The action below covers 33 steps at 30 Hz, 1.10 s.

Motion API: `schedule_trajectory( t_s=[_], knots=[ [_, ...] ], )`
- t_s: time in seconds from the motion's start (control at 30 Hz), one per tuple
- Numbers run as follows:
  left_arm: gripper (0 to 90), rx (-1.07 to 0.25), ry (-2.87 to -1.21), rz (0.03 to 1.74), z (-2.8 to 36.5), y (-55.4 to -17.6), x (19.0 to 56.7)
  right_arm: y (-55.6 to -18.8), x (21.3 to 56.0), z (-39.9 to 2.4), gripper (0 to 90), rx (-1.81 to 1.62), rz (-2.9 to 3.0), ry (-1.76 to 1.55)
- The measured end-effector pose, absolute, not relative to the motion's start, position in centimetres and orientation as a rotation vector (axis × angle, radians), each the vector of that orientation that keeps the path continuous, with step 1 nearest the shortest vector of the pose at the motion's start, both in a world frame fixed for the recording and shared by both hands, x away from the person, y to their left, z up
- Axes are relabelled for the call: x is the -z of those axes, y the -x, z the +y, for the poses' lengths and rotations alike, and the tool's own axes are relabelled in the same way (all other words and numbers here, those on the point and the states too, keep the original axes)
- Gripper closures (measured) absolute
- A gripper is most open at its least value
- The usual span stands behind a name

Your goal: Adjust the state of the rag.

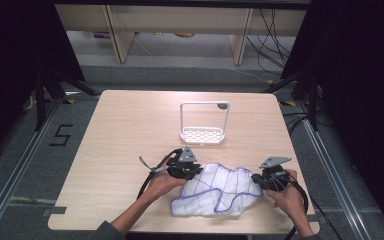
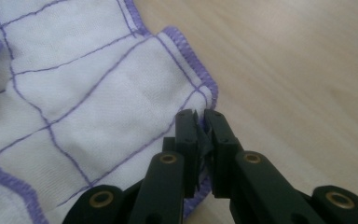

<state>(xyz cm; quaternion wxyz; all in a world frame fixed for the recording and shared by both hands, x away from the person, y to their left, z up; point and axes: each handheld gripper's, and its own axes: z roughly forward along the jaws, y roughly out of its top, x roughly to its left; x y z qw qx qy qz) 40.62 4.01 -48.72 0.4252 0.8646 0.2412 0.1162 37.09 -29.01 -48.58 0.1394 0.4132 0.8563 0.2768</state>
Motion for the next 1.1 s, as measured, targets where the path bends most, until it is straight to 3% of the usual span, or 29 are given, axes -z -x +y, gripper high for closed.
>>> schedule_trajectory(
  t_s=[0.33,0.67,0.77,0.9,1.1],
  knots=[
    [80.7,-0.512,-2.039,0.628,8.5,-38.0,45.6,-39.3,44.5,-26.8,85.7,-0.957,2.354,-1.068],
    [78.7,-0.485,-2.13,0.738,8.8,-39.6,48.6,-42.3,46.9,-23.0,83.7,-0.785,2.411,-1.025],
    [71.5,-0.463,-2.091,0.789,9.4,-39.9,48.8,-43.0,47.4,-22.5,67.5,-0.77,2.39,-1.062],
    [58.2,-0.435,-2.052,0.839,10.5,-40.1,48.6,-41.6,45.8,-23.0,58.2,-0.844,2.332,-1.127],
    [51.8,-0.388,-2.013,0.905,12.5,-39.6,48.5,-36.4,43.0,-22.6,50.8,-1.051,2.429,-1.07]
  ],
)
